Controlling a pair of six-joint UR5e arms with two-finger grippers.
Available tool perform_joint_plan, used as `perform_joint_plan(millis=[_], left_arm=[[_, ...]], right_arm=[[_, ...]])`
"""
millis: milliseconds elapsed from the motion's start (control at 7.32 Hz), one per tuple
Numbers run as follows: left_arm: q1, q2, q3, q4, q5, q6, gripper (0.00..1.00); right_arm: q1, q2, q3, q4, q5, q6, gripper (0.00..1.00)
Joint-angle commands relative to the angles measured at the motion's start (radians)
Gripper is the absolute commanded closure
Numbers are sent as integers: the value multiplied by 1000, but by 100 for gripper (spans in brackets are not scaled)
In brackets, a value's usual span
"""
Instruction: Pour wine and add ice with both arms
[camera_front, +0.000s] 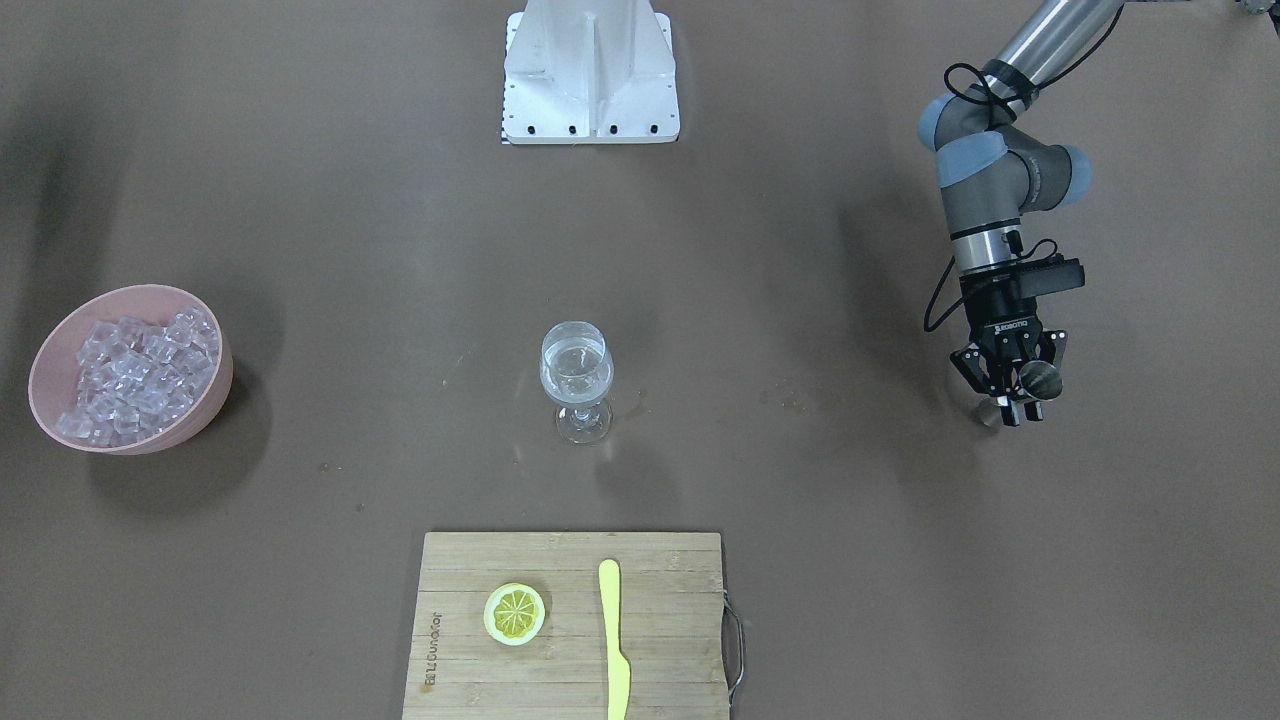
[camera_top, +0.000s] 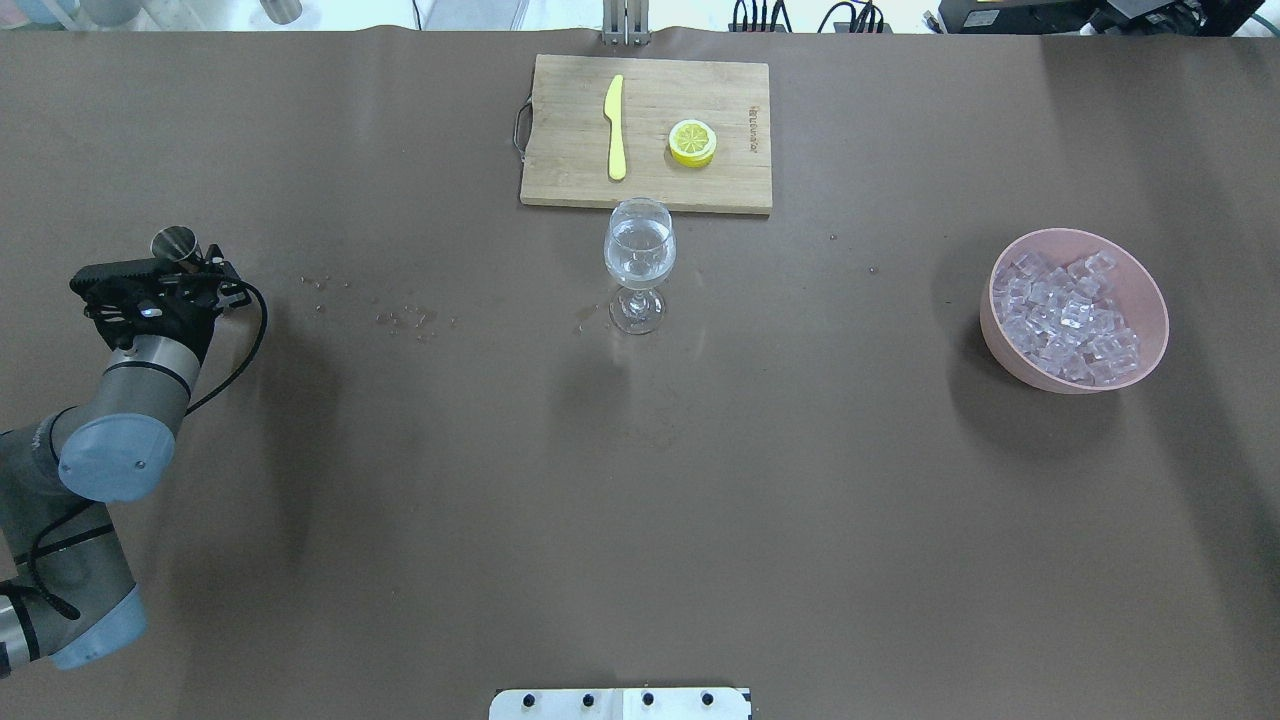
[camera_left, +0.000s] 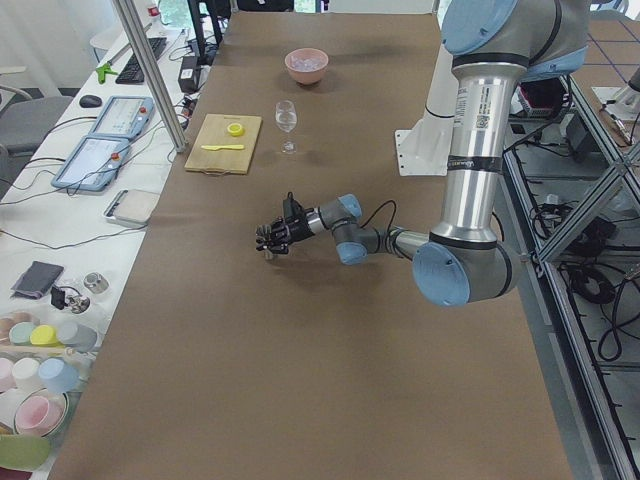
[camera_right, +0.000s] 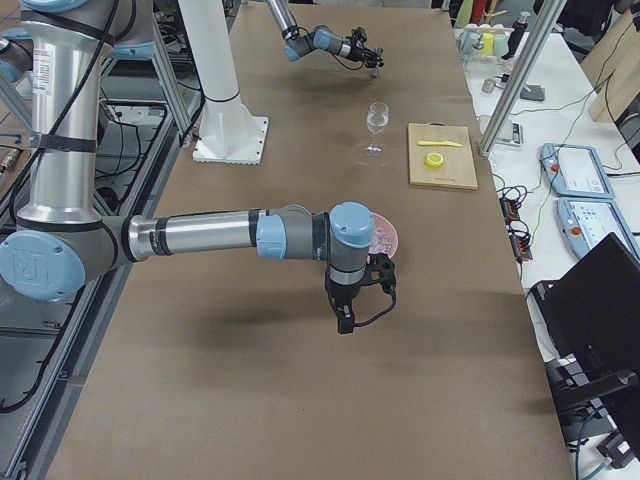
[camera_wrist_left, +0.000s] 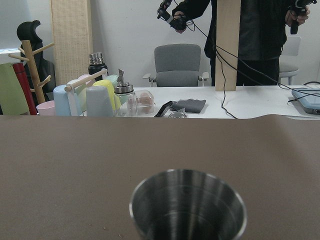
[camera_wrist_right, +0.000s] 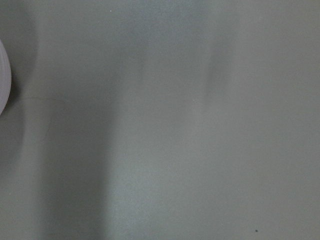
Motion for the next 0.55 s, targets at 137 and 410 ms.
perform_joint_plan(millis=[137, 410], left_arm=[[-1, 13, -1, -105, -28, 57, 59], [-3, 13, -1, -139, -26, 56, 2]], right_arm=[[0, 0, -2, 0, 0, 0, 0], [0, 2, -2, 0, 0, 0, 0]])
